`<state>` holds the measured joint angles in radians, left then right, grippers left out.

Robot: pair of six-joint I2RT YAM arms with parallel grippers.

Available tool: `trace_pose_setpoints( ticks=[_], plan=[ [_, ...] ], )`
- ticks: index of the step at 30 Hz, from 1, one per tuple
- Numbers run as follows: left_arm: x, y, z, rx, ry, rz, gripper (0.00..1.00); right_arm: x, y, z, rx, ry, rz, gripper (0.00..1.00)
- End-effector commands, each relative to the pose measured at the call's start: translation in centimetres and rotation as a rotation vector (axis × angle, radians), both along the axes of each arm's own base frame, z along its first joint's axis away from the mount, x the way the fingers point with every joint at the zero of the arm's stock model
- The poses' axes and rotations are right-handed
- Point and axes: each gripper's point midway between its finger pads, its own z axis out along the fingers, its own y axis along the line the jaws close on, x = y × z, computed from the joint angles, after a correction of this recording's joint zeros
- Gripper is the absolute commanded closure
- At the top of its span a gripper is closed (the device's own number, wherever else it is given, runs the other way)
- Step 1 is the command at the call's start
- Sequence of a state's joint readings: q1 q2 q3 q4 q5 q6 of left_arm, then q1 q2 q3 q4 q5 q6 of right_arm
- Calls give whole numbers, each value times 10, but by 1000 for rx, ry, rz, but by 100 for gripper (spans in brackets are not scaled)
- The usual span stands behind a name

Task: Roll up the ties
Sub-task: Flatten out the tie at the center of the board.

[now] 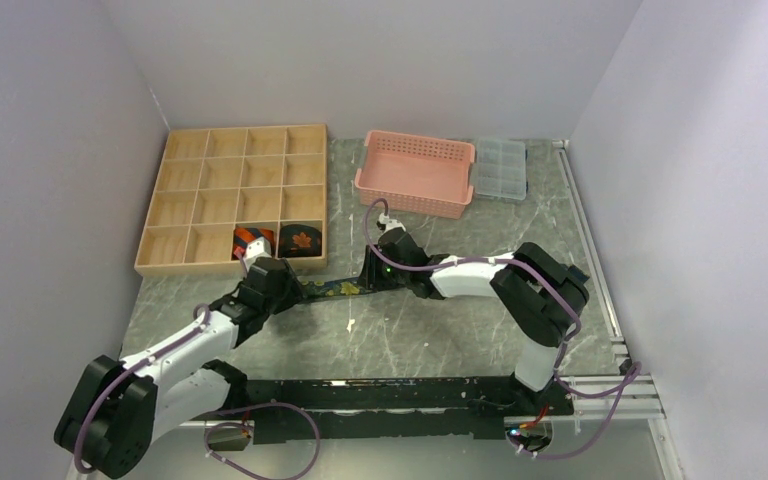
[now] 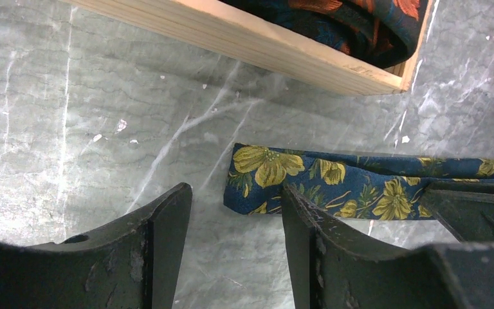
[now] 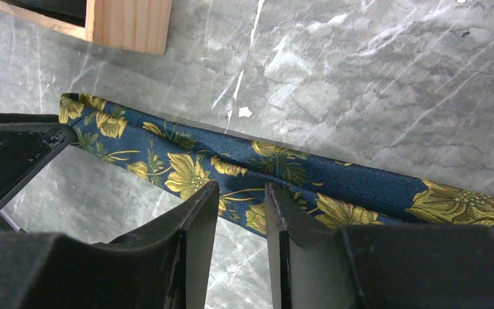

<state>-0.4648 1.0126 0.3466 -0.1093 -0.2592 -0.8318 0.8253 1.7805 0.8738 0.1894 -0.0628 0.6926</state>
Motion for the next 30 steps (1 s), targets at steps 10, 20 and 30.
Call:
trace_pose_setpoints(
  ticks=[10,20,30],
  plan=[
    [18,-11,17,-75,-109,-14,31,-5,2,-3,26,6,14,63],
    [11,-9,-3,-62,-29,7,51,-6,2,-4,29,10,14,64],
    [9,-7,-16,-45,-1,8,65,-8,2,-6,32,16,18,64]
  ],
)
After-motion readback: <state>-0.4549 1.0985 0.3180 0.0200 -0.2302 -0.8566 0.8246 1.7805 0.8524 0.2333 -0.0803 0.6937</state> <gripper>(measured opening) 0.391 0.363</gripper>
